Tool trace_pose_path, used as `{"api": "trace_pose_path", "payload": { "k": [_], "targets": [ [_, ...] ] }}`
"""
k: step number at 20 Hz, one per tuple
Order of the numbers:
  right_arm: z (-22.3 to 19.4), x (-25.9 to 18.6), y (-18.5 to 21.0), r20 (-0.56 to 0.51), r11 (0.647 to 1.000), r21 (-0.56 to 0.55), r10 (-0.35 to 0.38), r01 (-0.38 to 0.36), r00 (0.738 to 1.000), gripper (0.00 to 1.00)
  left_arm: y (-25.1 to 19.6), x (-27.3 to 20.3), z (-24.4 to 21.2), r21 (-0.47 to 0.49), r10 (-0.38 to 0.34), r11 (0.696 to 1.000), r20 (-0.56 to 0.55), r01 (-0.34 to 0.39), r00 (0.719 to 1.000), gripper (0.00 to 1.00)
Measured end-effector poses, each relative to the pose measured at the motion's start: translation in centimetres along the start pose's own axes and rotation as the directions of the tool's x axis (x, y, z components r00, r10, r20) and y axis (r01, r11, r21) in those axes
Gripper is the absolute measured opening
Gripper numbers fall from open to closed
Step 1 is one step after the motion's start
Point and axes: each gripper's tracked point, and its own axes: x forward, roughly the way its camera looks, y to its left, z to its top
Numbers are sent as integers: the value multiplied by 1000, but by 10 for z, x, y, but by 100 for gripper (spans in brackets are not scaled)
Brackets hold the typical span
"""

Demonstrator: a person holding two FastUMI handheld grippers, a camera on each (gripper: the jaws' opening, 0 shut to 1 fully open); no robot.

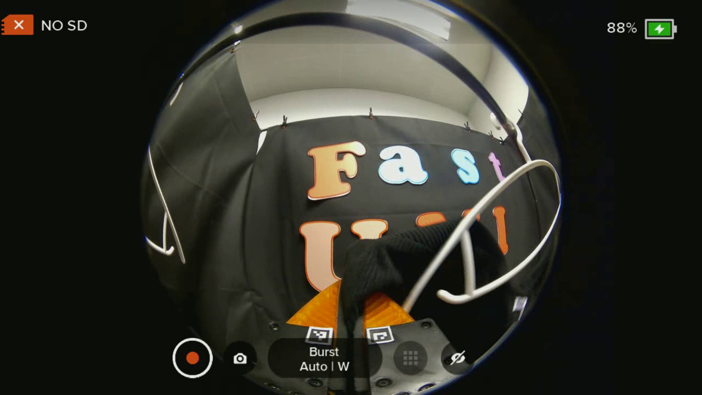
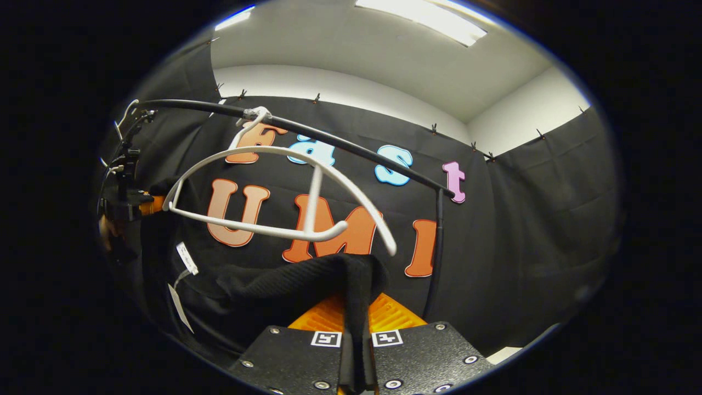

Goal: Grasp the clothes on the hanger with both hands and then place them into the laundry hamper below.

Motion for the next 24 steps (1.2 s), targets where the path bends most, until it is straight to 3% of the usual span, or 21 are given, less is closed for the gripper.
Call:
{"api": "trace_pose_path", "payload": {
  "k": [6, 17, 21, 23, 24],
  "targets": [
    [-4, -15, 36, -1, 998, 4, 59, -59, 998, 6, 17, -44, -33, 19, 18, 1000, -75, -17, 997, 4],
    [-33, -66, 107, -88, 974, 79, 217, -210, 972, 6, 12, -148, -68, 12, -33, 999, -229, 36, 973, 4],
    [-69, -79, 152, -177, 950, 118, 308, -290, 935, 6, -14, -180, -115, 2, -94, 995, -346, 101, 933, 5],
    [-91, -87, 168, -216, 940, 121, 338, -318, 916, 7, -27, -201, -149, -31, -115, 993, -417, 112, 902, 9],
    [-106, -91, 175, -240, 938, 122, 346, -326, 907, 7, -32, -209, -171, -42, -116, 993, -462, 108, 880, 6]
  ]
}}
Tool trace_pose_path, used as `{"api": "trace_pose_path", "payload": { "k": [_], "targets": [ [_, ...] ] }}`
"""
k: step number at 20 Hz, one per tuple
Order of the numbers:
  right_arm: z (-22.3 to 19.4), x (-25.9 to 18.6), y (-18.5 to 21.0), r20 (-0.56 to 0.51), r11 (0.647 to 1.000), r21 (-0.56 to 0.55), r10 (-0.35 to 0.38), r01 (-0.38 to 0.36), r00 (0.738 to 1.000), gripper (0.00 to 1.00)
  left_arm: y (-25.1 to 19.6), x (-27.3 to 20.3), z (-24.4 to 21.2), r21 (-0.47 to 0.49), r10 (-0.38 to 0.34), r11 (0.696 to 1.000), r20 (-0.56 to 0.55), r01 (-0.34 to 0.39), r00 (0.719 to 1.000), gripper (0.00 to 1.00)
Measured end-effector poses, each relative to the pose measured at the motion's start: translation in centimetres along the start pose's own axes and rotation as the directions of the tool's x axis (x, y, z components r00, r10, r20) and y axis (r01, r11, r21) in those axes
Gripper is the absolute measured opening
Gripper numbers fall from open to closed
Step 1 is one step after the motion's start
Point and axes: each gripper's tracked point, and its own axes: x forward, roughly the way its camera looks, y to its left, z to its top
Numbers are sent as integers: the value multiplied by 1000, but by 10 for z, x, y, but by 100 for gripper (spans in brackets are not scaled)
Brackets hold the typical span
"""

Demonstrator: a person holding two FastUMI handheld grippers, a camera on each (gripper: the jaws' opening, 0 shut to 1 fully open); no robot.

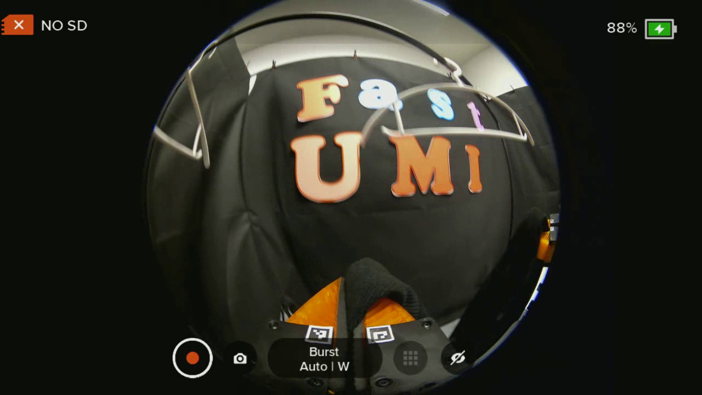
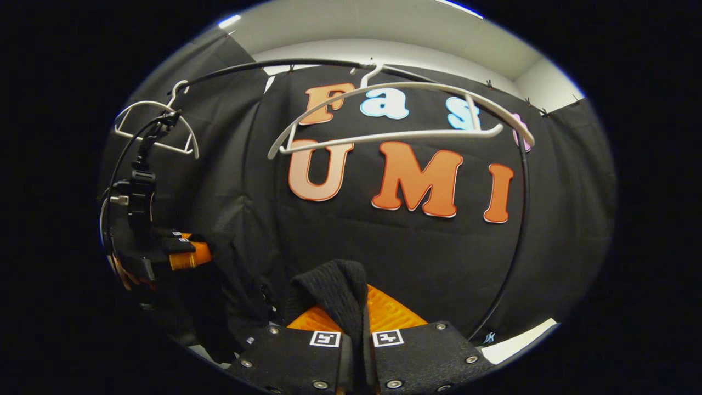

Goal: Grasp the clothes on the hanger with both hands and then place them into the laundry hamper below.

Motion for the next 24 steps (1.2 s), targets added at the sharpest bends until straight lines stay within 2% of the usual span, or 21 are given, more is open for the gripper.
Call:
{"api": "trace_pose_path", "payload": {
  "k": [2, 4, 5, 8, 10, 11, 14, 16, 20, 22, 23, 24],
  "targets": [
    [-45, 10, 15, -106, 1000, 13, 21, -19, 994, 7, -3, 9, -44, -22, 11, 1000, -113, -14, 994, 6],
    [-81, 11, 28, -198, 998, 48, 48, -39, 979, 7, -5, 7, -92, -60, 18, 998, -253, -34, 967, 7],
    [-103, 10, 34, -253, 997, 67, 55, -39, 966, 7, -9, 0, -112, -71, 12, 997, -316, -36, 949, 7],
    [-164, -4, 53, -384, 994, 99, 78, -44, 920, 7, -21, -12, -161, -58, 1, 998, -407, -26, 914, 7],
    [-200, -15, 61, -477, 994, 102, 83, -39, 875, 7, -27, -23, -195, -45, -18, 999, -495, -4, 869, 7],
    [-212, -24, 67, -512, 992, 122, 95, -38, 854, 7, -31, -28, -207, -57, -37, 998, -528, 8, 848, 7],
    [-240, -27, 77, -565, 988, 156, 108, -23, 818, 7, -42, -29, -229, -71, -52, 997, -583, 13, 811, 7],
    [-249, -27, 77, -578, 988, 151, 101, -16, 810, 8, -41, -26, -231, -70, -59, 997, -591, 21, 804, 7],
    [-253, -29, 65, -571, 989, 147, 81, 5, 817, 9, -38, -26, -228, -81, -61, 997, -583, 17, 810, 7],
    [-252, -23, 64, -566, 990, 141, 71, 11, 821, 12, -31, -24, -230, -64, -40, 998, -591, 3, 806, 7],
    [-250, -24, 61, -569, 991, 132, 65, 14, 820, 18, -23, -24, -237, -33, -8, 999, -612, -16, 791, 8],
    [-251, -22, 60, -573, 992, 124, 62, 12, 817, 24, -22, -25, -245, -33, -10, 999, -627, -14, 779, 14]
  ]
}}
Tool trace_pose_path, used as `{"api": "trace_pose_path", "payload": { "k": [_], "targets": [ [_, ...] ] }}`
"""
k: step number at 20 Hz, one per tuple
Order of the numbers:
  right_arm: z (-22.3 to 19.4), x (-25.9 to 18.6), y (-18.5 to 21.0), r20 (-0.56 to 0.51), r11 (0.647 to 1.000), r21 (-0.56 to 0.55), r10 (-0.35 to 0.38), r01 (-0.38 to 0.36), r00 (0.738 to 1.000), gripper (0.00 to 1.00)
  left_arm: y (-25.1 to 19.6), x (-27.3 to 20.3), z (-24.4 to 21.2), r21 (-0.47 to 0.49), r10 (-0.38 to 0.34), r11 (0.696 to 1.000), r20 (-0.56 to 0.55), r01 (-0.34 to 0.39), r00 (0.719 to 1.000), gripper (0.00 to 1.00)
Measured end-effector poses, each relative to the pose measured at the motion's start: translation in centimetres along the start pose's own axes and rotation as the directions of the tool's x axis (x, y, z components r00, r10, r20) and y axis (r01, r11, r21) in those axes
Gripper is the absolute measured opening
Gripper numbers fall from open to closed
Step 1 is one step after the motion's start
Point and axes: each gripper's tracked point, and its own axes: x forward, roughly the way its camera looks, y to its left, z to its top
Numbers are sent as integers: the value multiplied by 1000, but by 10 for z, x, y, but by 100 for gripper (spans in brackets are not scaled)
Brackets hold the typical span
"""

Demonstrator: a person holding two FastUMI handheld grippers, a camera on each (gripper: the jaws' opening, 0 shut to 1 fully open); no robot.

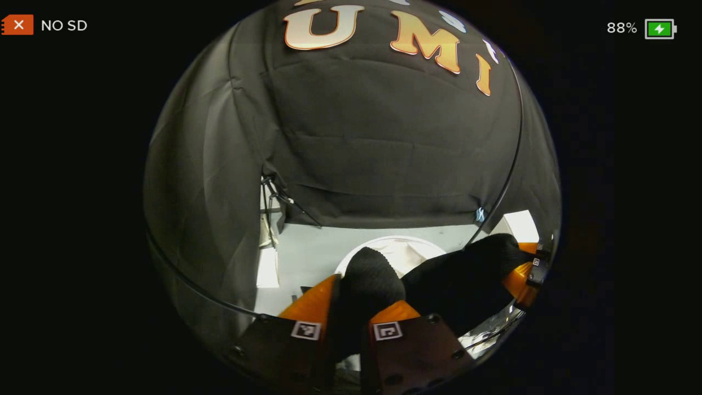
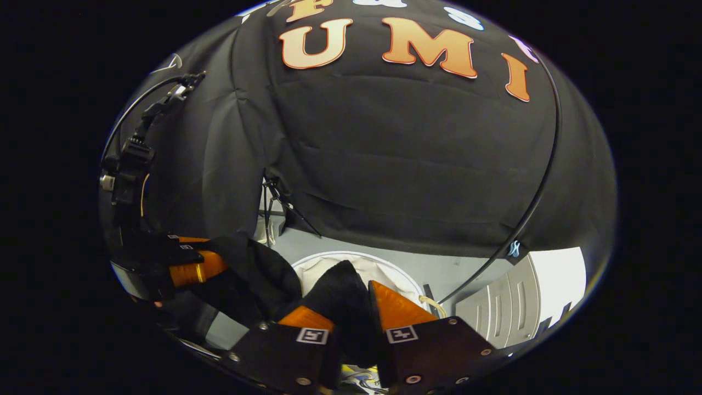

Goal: Grasp the clothes on the hanger with both hands and then place them into the laundry hamper below.

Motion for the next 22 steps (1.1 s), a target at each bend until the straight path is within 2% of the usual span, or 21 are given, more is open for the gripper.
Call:
{"api": "trace_pose_path", "payload": {
  "k": [1, 2, 3, 4, 5, 6, 9, 13, 22],
  "targets": [
    [0, -1, 0, 0, 1000, -3, 2, -2, 1000, 40, 1, 3, -5, -12, 0, 1000, -20, -1, 1000, 26],
    [-2, 1, 3, 1, 1000, -2, 12, -12, 1000, 41, 2, 3, -12, -27, 3, 1000, -40, -4, 999, 37],
    [-4, 0, 6, -3, 1000, -1, 21, -21, 1000, 63, 4, 4, -17, -38, 3, 999, -58, -6, 998, 49],
    [-9, 0, 7, -8, 1000, -4, 19, -19, 1000, 61, 8, 2, -19, -45, 11, 999, -63, -14, 998, 61],
    [-13, -1, 5, -16, 1000, -8, 11, -11, 1000, 82, 10, 2, -24, -51, 17, 998, -73, -21, 997, 73],
    [-16, -2, 3, -26, 1000, -9, 6, -6, 1000, 86, 9, 1, -24, -58, 11, 998, -59, -14, 998, 85],
    [-21, -2, 8, -42, 1000, -4, 5, -5, 999, 93, 5, -11, -6, -43, -16, 999, 6, 17, 1000, 84],
    [-14, -10, 12, -28, 1000, 12, -8, 9, 1000, 93, 8, -25, 11, -40, -34, 999, 61, 37, 998, 83],
    [65, -60, 21, 133, 997, 47, -67, 62, 989, 93, 31, -79, 60, -67, -70, 994, 204, 85, 977, 83]
  ]
}}
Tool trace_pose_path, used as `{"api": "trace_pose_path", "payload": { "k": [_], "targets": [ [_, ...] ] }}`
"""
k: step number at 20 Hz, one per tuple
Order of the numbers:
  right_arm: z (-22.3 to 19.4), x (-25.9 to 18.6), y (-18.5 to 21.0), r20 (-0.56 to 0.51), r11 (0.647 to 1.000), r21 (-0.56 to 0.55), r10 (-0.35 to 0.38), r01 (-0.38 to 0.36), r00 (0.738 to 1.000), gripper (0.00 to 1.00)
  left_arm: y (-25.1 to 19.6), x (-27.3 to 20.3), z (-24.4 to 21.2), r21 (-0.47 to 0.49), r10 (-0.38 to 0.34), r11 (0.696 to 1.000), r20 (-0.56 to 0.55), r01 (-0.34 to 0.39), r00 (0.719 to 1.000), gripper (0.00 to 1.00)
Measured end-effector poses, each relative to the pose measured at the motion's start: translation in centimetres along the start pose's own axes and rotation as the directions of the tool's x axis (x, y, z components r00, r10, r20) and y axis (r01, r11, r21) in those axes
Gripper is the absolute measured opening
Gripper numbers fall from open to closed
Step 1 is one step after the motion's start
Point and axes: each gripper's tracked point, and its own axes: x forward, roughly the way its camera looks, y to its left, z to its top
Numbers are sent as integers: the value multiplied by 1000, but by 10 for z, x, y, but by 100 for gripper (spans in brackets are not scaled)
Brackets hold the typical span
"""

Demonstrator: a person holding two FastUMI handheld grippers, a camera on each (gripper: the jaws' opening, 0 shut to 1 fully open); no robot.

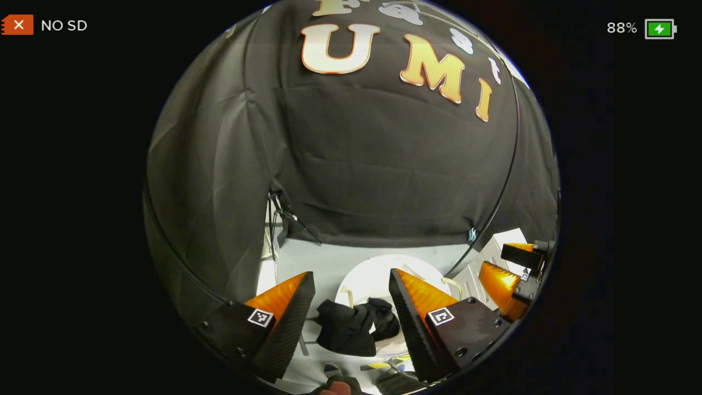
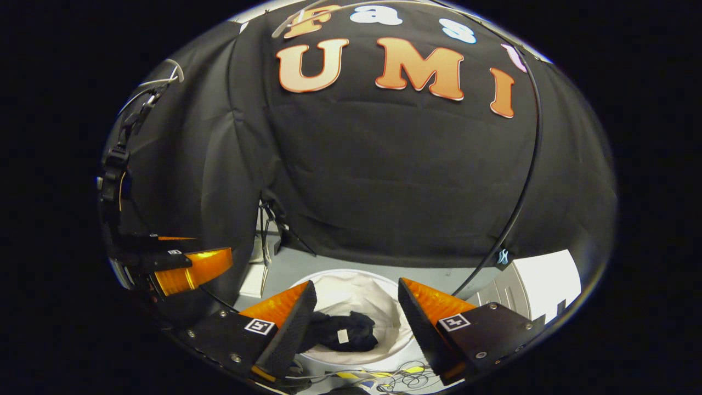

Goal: Grasp the clothes on the hanger with both hands and then place them into the laundry hamper below.

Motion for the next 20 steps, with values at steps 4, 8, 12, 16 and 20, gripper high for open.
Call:
{"api": "trace_pose_path", "payload": {
  "k": [4, 8, 12, 16, 20],
  "targets": [
    [50, -31, -1, 101, 999, 23, -34, 32, 994, 93, -1, -30, 38, -17, -38, 999, 94, 40, 995, 82],
    [101, -80, -11, 222, 995, 49, -99, 91, 970, 92, -9, -72, 99, 3, -79, 997, 251, 81, 965, 82],
    [159, -129, -32, 349, 987, 74, -157, 140, 924, 92, -24, -113, 136, 32, -117, 993, 353, 113, 928, 82],
    [199, -181, -65, 458, 985, 95, -170, 142, 873, 92, -42, -153, 170, 14, -103, 994, 450, 108, 887, 80],
    [215, -240, -99, 515, 986, 62, -166, 156, 841, 92, -72, -200, 190, 11, -68, 997, 527, 73, 847, 79]
  ]
}}
